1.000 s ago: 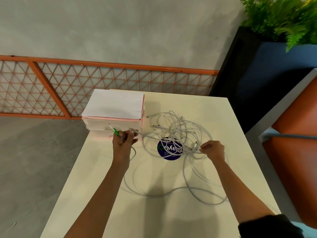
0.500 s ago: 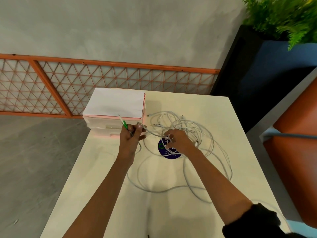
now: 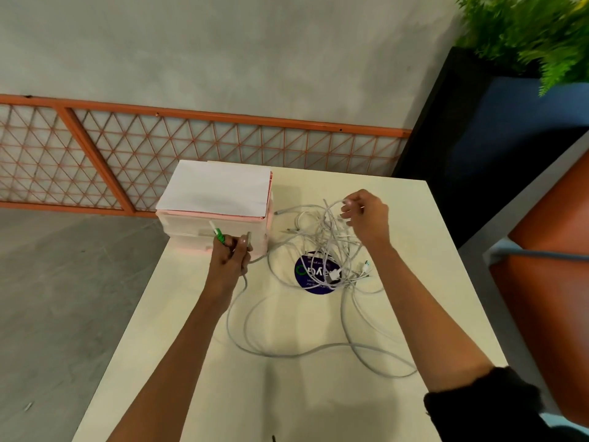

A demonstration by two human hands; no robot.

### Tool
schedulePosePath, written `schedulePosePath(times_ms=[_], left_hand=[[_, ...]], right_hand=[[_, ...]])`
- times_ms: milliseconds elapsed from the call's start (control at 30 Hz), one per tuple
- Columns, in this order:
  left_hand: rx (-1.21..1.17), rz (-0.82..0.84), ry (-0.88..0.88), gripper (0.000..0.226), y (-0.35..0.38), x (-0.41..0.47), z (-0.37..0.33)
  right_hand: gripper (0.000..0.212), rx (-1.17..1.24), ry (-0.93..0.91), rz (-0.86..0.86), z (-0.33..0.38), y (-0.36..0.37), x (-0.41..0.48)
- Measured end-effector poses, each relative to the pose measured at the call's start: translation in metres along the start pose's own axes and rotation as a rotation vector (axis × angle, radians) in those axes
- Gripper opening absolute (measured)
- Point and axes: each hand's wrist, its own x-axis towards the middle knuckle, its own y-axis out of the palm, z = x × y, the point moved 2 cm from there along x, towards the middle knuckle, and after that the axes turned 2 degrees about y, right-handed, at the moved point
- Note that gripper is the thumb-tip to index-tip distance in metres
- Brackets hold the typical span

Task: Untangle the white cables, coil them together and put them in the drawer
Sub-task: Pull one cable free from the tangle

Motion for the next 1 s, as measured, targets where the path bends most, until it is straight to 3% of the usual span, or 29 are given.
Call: schedulePosePath(times_ms=[467, 600, 667, 733, 833, 933, 1000], left_hand=[[-0.189, -0.321, 0.045, 0.032, -0.089, 0.019, 0.003], [-0.256, -0.426, 0.052, 0.032, -0.097, 0.02, -0.002], [-0.279, -0.409, 0.049, 0.032, -0.093, 0.019, -0.004], [-0.295, -0.36, 0.045, 0.031, -0.088, 0.02, -0.004], [-0.297, -0.3, 0.023, 0.027, -0.08, 0.023, -0.005], [-0.307, -0.276, 0.022, 0.03, -0.068, 0.024, -0.011], [-0.318, -0.262, 0.021, 0.033, -0.06, 0.023, -0.015]], right_hand=[[0.015, 0.222, 0.55, -0.38, -0.07, -0.054, -0.004], [0.03, 0.223, 0.734, -0.213, -0.105, -0.059, -0.018], [0.033, 0.084, 0.8, -0.16, -0.119, -0.054, -0.029], [0.035, -0.093, 0.825, -0.215, -0.122, -0.046, -0.043], [0.048, -0.36, 0.729, -0.19, -0.112, -0.027, -0.054], [0.072, -0.515, 0.431, -0.166, -0.101, -0.007, -0.057], [0.077, -0.583, 0.173, -0.112, -0.09, 0.007, -0.056]])
